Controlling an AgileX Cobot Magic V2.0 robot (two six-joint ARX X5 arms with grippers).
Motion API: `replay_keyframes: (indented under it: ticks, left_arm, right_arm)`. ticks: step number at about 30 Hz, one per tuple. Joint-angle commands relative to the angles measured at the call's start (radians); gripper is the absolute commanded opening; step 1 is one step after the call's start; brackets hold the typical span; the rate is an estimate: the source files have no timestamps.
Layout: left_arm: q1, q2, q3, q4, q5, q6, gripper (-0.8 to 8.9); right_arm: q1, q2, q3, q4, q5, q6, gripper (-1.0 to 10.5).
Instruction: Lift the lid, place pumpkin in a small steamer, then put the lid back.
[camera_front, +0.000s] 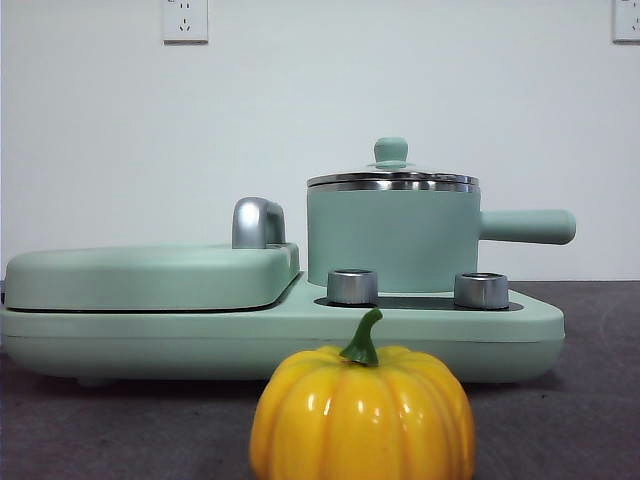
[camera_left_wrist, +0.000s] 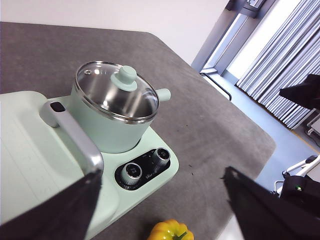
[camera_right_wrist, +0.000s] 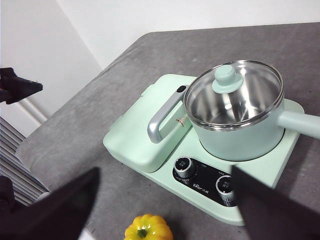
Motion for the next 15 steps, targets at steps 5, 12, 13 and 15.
replay_keyframes:
  ticks: [5,12,13,15]
  left_arm:
    - [-0.04,0.063,0.021,0.041,0.005,0.017,4.45]
    - [-0.106,0.213,0.06,0.083,0.002,0.03,4.8]
    - [-0.116,0.239,0.072,0.089,-0.002,0.034,4.8]
    - [-0.139,0.298,0.109,0.09,-0.014,0.059,4.81]
  right_arm:
    - [0.002,0.006,0.014,0.003,-0.001,-0.007,5.0]
    - [0.003,0.006,0.014,0.003,-0.001,-0.007,5.0]
    - [0.003,0.006,0.014,0.003,-0.002,-0.007,5.0]
    - [0.002,0.006,0.014,0.003,-0.002,-0.007,5.0]
